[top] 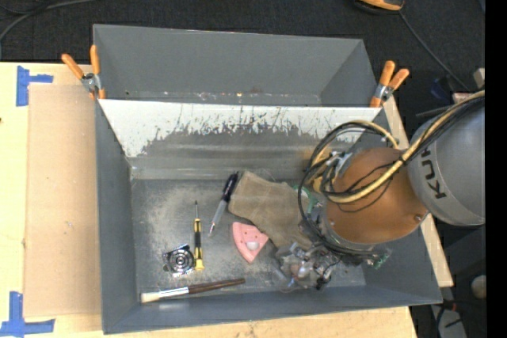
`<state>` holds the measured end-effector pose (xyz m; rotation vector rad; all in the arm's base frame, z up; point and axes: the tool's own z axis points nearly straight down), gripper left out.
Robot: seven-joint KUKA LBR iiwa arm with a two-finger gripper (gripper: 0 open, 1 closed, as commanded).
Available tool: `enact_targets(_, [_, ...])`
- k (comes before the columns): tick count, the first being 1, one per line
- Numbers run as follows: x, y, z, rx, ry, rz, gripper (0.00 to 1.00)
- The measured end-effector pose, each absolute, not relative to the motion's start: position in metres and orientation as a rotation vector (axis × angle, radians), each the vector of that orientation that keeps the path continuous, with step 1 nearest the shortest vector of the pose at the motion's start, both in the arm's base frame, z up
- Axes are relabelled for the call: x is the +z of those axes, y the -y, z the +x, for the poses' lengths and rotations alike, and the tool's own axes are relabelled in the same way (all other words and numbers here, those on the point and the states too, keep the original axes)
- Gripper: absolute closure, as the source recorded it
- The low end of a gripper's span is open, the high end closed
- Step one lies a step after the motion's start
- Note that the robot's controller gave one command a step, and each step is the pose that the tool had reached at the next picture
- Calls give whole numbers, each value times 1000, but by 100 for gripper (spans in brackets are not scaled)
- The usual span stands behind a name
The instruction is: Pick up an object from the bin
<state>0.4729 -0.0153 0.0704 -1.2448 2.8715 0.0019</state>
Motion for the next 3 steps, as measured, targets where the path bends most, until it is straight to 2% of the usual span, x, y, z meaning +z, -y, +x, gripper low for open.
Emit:
enact_targets(2, [70,15,473,2,-2873,-1241,100])
enact_targets(3, [86,14,470,12,-2882,-1245,100])
